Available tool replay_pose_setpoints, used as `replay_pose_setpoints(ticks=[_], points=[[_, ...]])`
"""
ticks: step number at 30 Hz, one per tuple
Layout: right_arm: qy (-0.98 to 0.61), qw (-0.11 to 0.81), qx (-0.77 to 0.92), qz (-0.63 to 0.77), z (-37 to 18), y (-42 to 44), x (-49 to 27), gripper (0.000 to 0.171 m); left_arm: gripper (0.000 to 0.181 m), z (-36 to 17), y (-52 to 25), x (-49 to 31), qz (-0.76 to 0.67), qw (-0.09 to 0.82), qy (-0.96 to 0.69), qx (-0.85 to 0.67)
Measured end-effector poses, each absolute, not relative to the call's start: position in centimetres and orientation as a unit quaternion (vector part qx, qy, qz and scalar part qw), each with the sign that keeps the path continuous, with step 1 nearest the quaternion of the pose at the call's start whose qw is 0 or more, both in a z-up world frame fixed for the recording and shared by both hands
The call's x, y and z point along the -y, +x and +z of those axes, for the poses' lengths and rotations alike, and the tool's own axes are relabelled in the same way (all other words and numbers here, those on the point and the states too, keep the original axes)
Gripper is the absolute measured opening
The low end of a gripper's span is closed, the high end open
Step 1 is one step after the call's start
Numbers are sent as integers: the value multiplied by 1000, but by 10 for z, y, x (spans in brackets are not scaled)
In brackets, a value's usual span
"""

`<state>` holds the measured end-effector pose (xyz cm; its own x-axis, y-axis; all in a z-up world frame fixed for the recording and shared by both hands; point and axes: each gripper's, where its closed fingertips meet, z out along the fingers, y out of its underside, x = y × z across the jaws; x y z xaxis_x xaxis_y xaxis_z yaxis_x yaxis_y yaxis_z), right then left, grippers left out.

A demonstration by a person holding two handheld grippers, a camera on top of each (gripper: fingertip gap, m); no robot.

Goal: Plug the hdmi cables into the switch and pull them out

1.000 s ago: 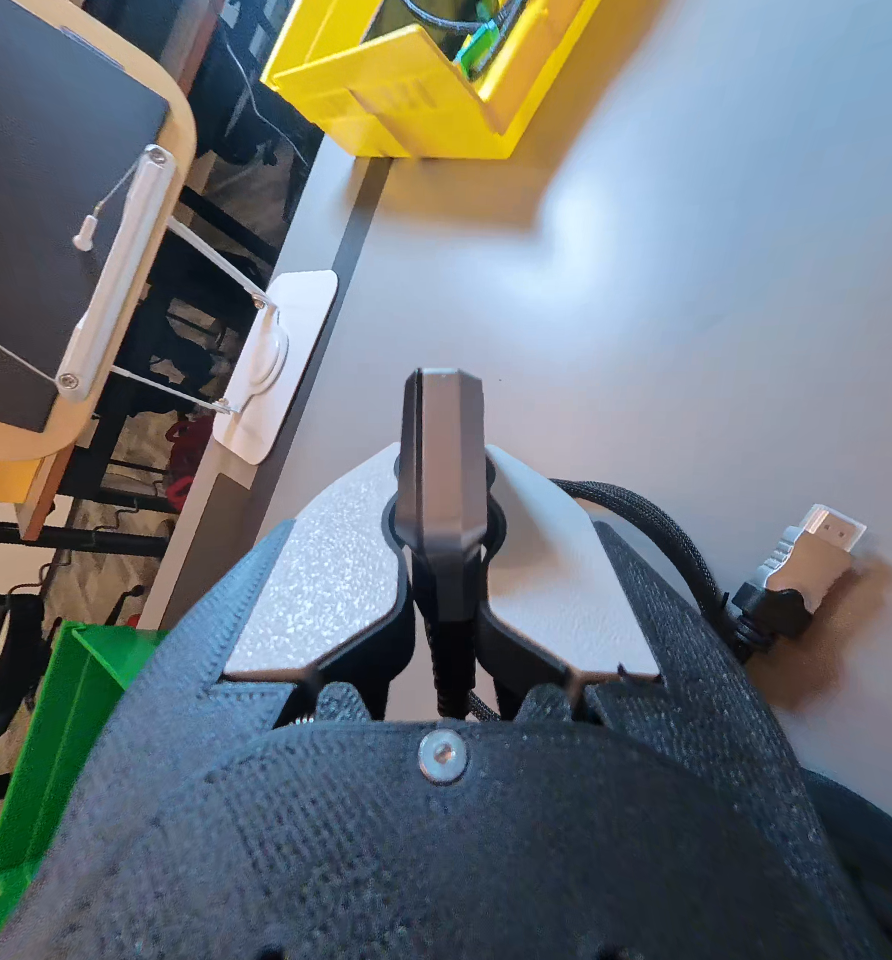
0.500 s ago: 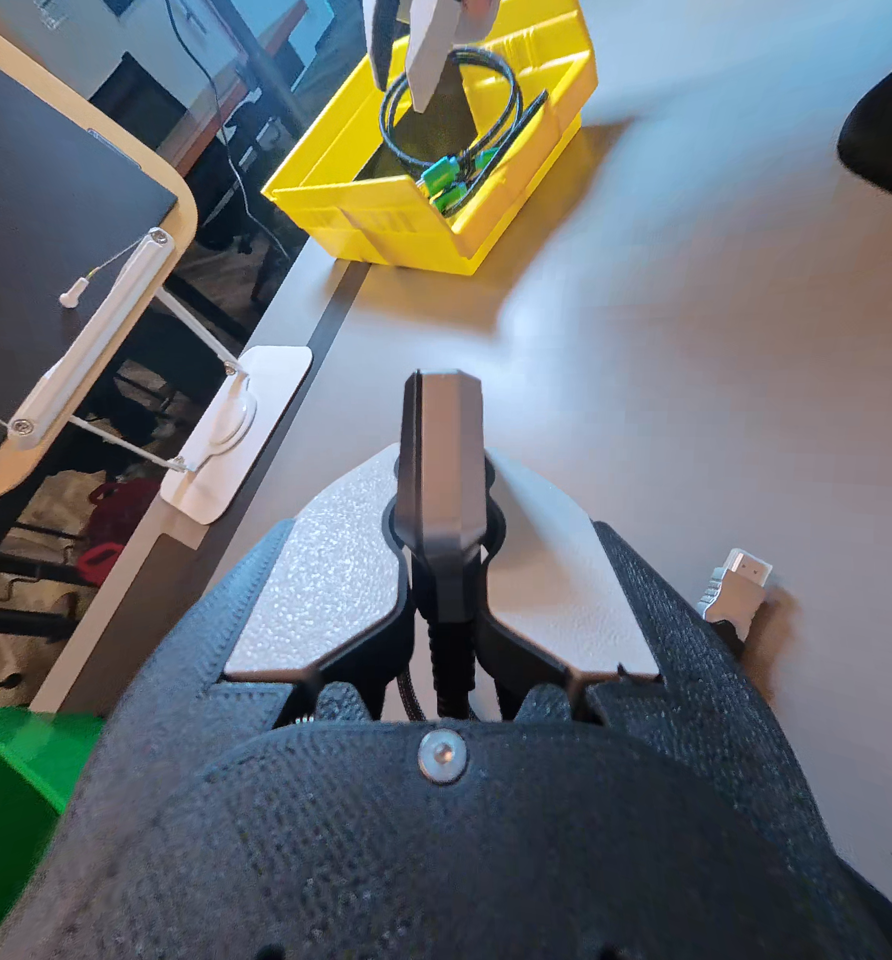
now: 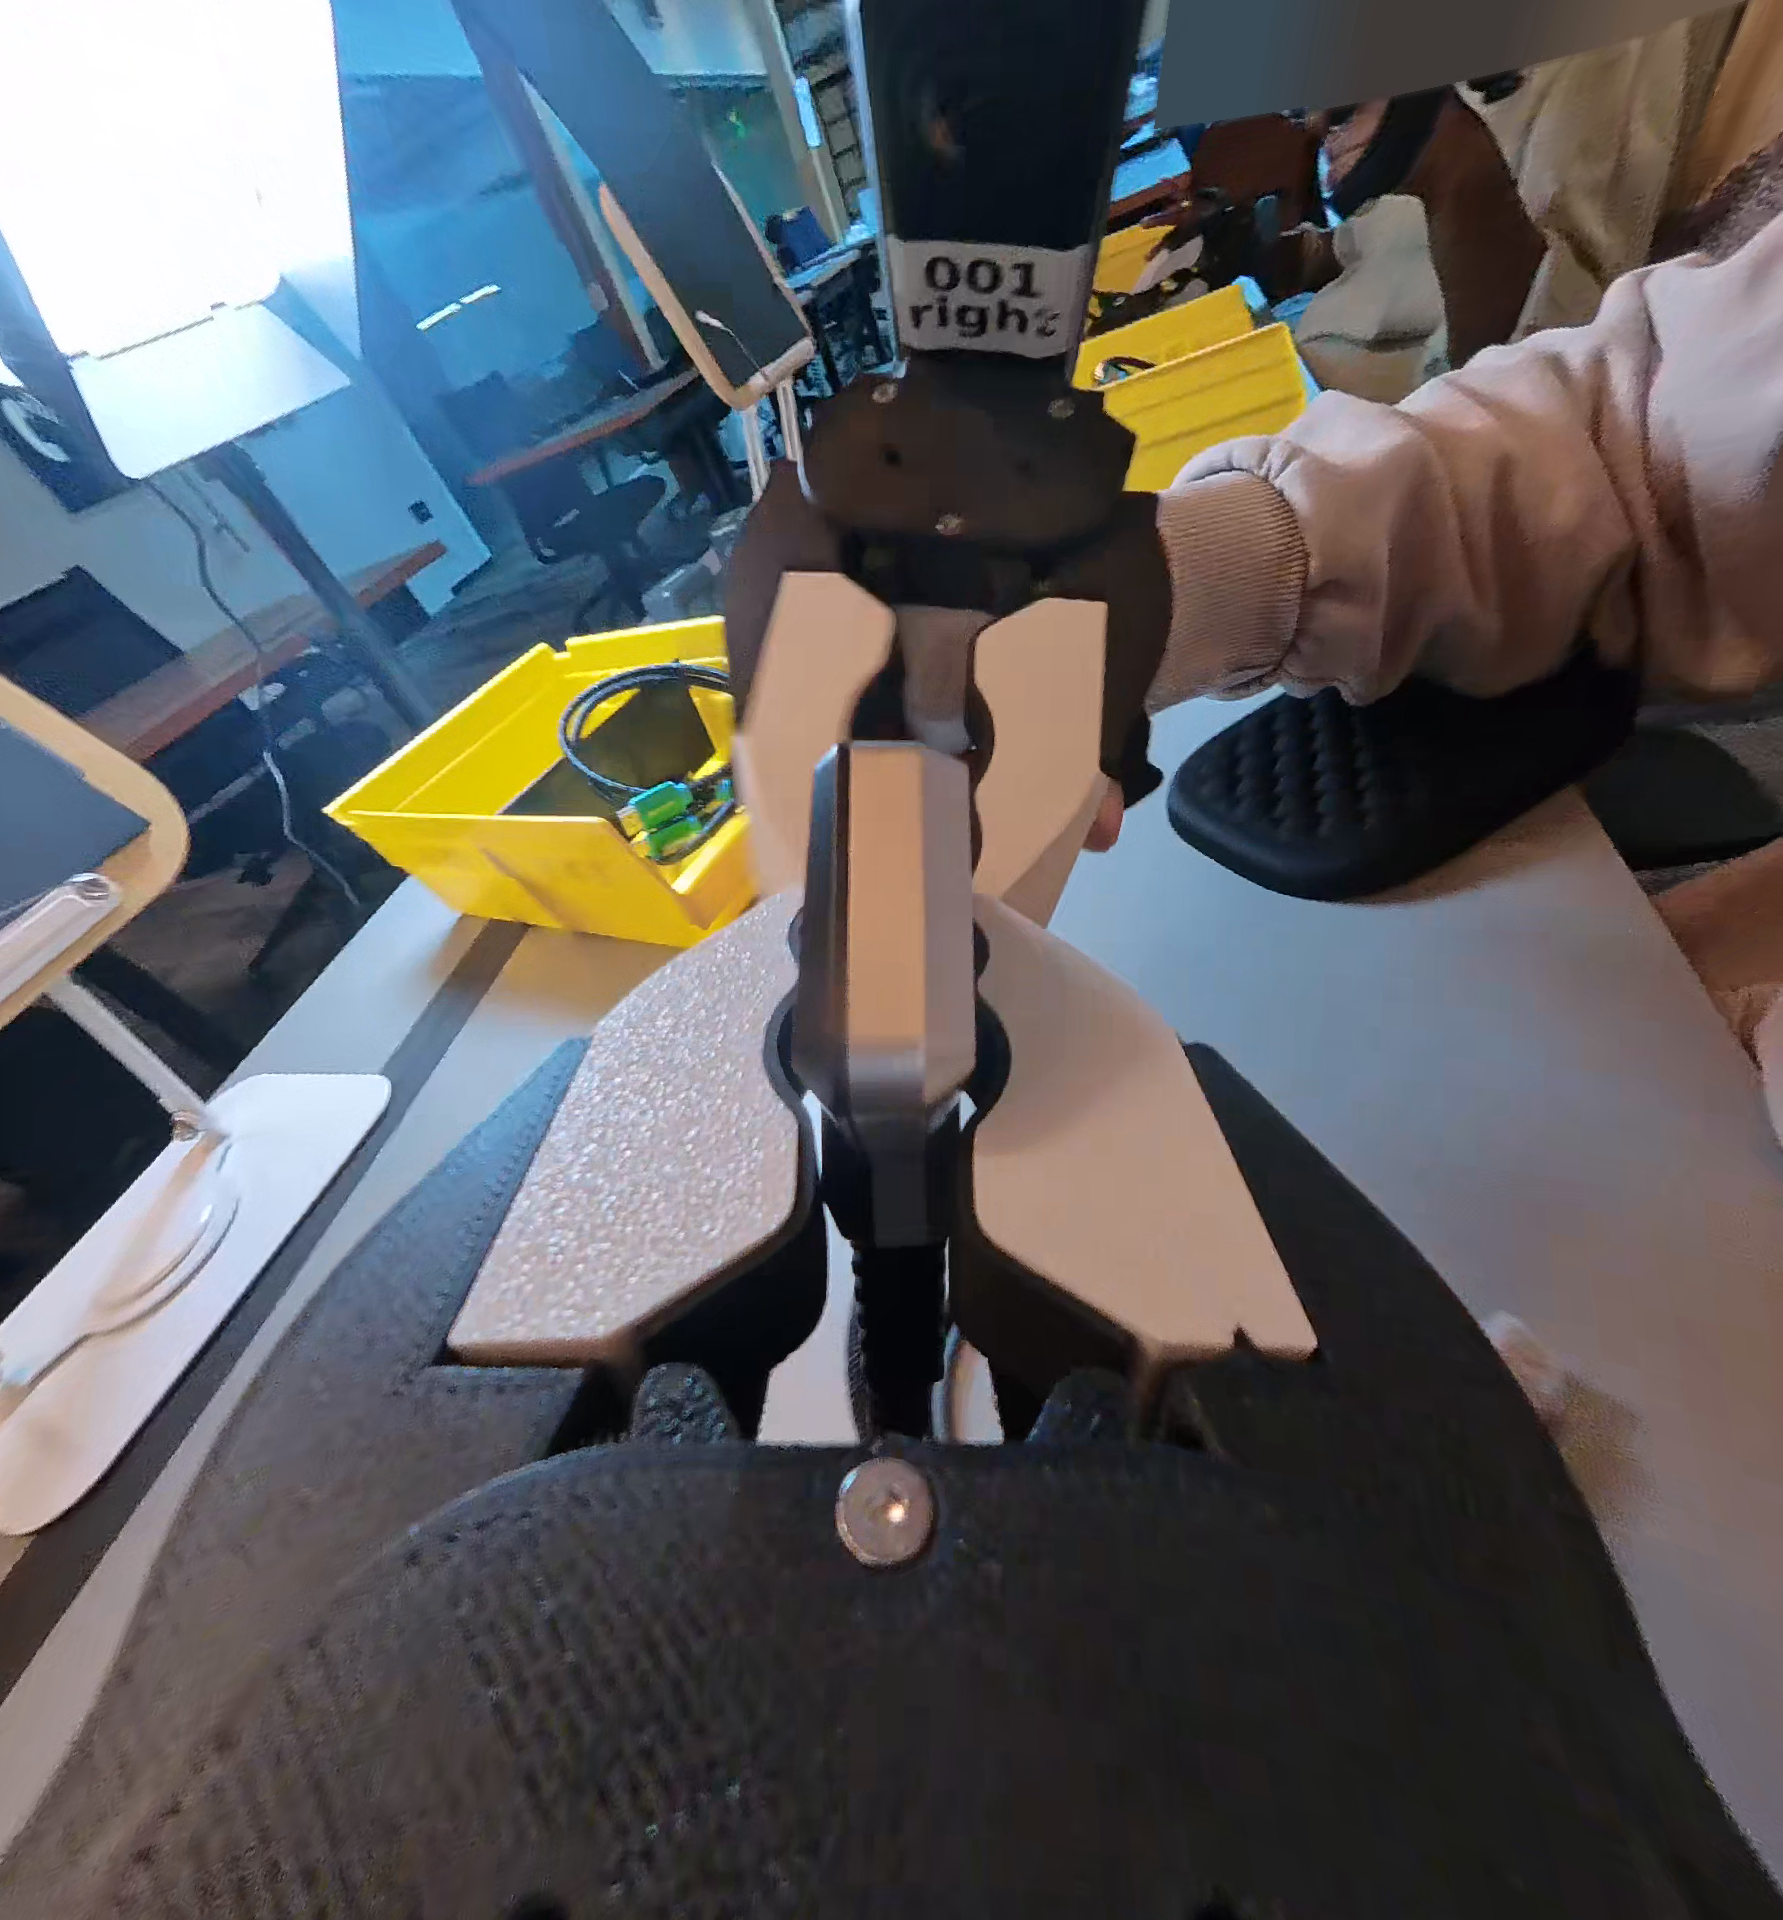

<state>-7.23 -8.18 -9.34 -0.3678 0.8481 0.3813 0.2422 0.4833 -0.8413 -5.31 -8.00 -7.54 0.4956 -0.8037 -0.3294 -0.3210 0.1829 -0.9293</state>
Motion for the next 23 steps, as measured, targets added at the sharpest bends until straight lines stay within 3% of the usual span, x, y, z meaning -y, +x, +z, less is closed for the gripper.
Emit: replay_pose_setpoints(ticks=[3, 7, 15, 23], points=[[-353, 428, 766, 324, -73, -67, 83, 20, 27, -61, -56, 83, -222, 637, -597, -434], [-362, 474, 764, 249, -5, -42, 53, 20, 52, -32, -88, 74, -208, 695, -584, -364], [-446, 560, 698, 19, 137, 21, -87, 20, 45, -26, -141, 59, -189, 737, -591, -268], [-504, 621, 591, -106, 198, 60, -217, 20, 40, -40, -149, 51, -182, 729, -607, -257]])
